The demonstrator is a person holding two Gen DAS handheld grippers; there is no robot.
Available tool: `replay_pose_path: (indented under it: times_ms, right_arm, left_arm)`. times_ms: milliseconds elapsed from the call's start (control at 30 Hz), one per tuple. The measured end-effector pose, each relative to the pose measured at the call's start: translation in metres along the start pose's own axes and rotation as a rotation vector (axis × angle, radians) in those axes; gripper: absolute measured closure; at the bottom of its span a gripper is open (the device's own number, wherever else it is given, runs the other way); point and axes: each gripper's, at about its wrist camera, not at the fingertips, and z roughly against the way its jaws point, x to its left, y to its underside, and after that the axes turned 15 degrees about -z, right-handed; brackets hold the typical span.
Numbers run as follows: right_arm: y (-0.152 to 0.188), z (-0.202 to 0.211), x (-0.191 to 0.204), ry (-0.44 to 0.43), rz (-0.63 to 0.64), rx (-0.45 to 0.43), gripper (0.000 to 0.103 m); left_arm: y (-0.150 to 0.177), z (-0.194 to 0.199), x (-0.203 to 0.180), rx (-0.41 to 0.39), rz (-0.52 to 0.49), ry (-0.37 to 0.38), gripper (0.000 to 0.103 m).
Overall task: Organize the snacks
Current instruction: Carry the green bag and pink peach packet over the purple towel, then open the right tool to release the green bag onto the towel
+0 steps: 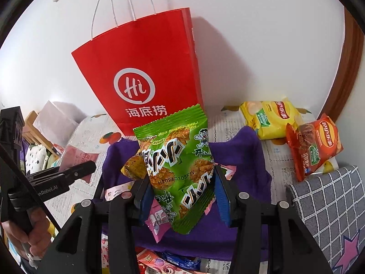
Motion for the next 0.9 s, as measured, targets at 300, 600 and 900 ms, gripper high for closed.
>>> replay_pose_path:
  times_ms: [300,600,900]
  right_arm:
    - [0.001,-0.001,-0.002,-0.005,0.002,0.014,0.055]
    - [0.001,-0.003,-0.001,-0.001,0.011,0.021,0.055]
    - [0.004,-0.02,-0.002,0.018,0.02,0.074,0.055]
  left_arm:
    - [0.001,-0.004,-0.001,0.008,0.0,0.011,0.071]
    - [0.001,-0.003,-0.002,0.006,-0.001,0.009,0.071]
    - [-0.001,-0.002,0.008,0.007,0.022,0.017,0.071]
